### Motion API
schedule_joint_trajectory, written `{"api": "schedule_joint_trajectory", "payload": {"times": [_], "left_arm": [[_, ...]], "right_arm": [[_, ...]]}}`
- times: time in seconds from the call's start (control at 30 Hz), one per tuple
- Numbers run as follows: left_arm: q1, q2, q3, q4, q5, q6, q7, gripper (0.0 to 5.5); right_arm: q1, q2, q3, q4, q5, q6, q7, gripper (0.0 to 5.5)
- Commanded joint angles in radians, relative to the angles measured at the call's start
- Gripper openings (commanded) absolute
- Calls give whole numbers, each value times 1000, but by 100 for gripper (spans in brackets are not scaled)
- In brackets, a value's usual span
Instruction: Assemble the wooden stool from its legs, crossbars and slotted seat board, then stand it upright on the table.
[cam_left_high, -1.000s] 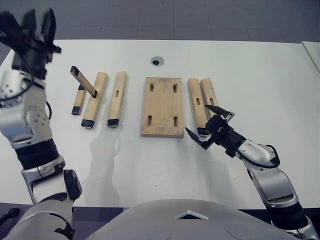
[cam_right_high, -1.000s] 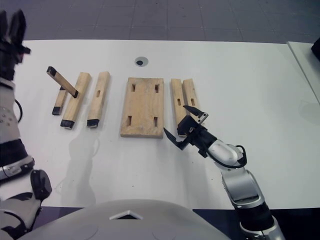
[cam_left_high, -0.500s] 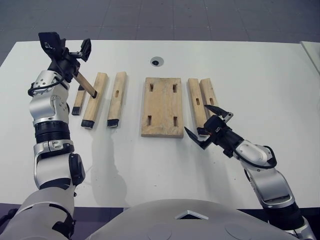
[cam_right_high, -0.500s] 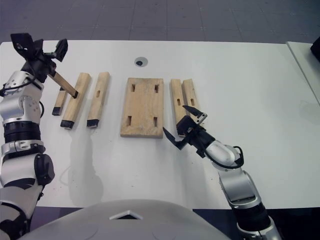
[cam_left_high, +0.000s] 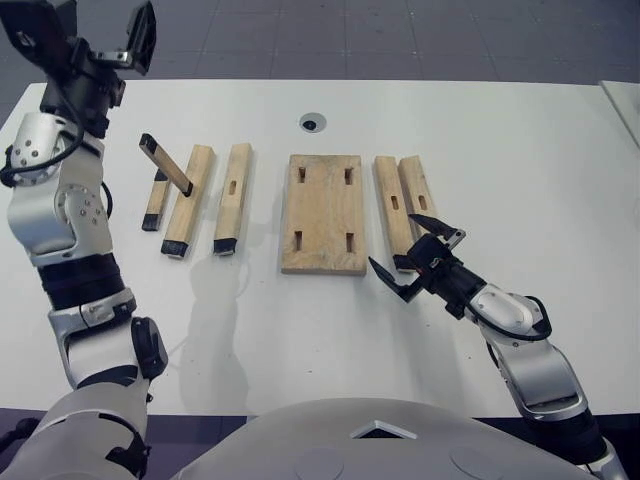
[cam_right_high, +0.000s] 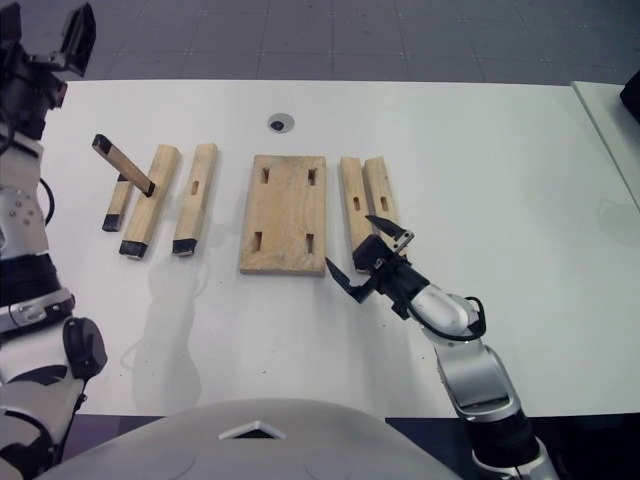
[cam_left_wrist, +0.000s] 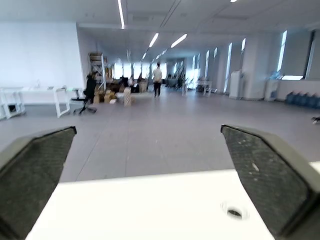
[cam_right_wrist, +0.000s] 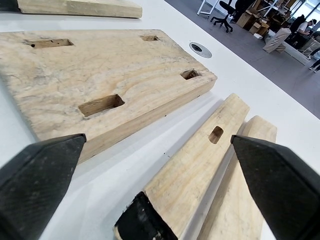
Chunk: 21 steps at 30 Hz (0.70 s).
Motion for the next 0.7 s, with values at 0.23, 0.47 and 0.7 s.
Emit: {"api": "schedule_joint_trajectory", "payload": {"times": [0.23,0.47,0.7], "left_arm": [[503,-82,14,-175,-45,16,-89,497],[535,-87,-55,18,81,-83,-96,539],[514,-91,-82,104,111,-95,-92,426]], "right_arm": [[54,0,-4,-9,-15,-3,-14,540],[41,-4,-10,6,-18,-9,-2,540],[29,-7,-12,18,-19,-12,8,540]]}}
